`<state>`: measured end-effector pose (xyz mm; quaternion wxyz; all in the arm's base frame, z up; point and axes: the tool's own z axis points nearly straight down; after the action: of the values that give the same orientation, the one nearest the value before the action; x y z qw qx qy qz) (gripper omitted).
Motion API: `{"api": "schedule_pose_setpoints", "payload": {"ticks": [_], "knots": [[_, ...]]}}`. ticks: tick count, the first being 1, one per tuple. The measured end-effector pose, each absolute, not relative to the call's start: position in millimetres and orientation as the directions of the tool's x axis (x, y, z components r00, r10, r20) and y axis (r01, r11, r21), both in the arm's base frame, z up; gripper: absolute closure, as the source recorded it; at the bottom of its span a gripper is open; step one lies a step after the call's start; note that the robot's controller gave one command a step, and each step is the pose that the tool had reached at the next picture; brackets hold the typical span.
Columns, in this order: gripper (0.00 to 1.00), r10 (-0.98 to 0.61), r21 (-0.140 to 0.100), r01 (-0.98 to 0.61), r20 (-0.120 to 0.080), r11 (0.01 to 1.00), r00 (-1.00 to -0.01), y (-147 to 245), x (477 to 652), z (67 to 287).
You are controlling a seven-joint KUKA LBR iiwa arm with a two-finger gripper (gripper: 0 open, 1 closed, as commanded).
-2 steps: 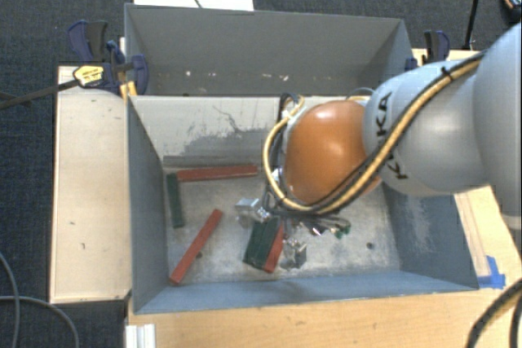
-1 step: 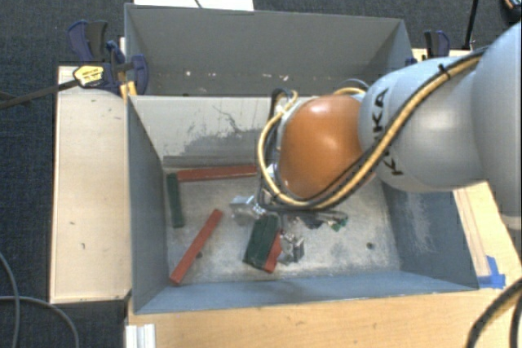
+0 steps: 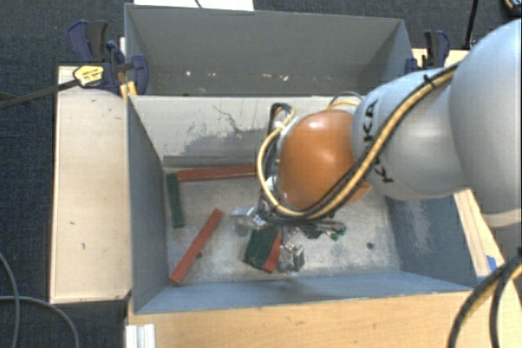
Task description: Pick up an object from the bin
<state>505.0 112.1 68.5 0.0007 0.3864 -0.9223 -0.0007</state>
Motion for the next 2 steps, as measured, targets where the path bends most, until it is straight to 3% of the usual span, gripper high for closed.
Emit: {"api": "schedule_pose_setpoints", "payload": {"ticks": [1, 2], "knots": [[0.0, -0.709, 0.002, -0.709, 0.001, 0.705, -0.705, 112.4, 505.1, 68.8], [1.0, -0.708, 0.001, -0.708, 0.0, 0.707, -0.707, 112.5, 505.4, 69.4]]}}
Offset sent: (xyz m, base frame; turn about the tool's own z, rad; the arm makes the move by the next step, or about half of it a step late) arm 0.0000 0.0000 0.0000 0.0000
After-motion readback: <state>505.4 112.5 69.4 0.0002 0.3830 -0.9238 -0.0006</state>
